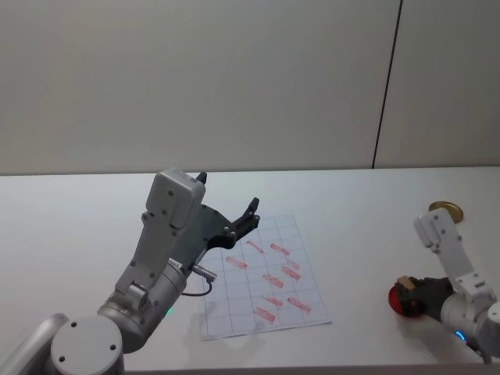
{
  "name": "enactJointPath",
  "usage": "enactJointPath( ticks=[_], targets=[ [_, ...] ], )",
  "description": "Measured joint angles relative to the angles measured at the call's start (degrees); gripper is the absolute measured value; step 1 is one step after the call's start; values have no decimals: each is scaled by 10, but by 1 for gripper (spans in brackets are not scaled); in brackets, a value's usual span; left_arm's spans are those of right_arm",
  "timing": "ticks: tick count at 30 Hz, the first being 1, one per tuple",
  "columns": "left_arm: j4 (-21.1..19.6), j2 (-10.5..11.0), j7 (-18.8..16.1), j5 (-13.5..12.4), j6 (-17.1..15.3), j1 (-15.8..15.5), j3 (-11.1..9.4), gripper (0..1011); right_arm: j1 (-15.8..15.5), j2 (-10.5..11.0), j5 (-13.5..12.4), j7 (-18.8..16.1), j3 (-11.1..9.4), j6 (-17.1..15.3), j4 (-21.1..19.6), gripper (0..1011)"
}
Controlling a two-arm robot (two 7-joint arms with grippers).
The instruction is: Use the one hand to pick up the stamp and affix it onto the A4 paper.
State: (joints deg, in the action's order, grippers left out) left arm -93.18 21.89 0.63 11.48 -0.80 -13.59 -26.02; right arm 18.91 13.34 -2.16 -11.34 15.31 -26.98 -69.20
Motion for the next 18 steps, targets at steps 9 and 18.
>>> enactJointPath(
  ticks=[9, 18],
  targets=[
    [0, 0, 0, 0, 0, 0, 0, 993, 4, -3, -3, -2, 0, 4, 15, 219],
    [0, 0, 0, 0, 0, 0, 0, 993, 10, -6, -6, -5, -1, 5, 32, 219]
  ],
)
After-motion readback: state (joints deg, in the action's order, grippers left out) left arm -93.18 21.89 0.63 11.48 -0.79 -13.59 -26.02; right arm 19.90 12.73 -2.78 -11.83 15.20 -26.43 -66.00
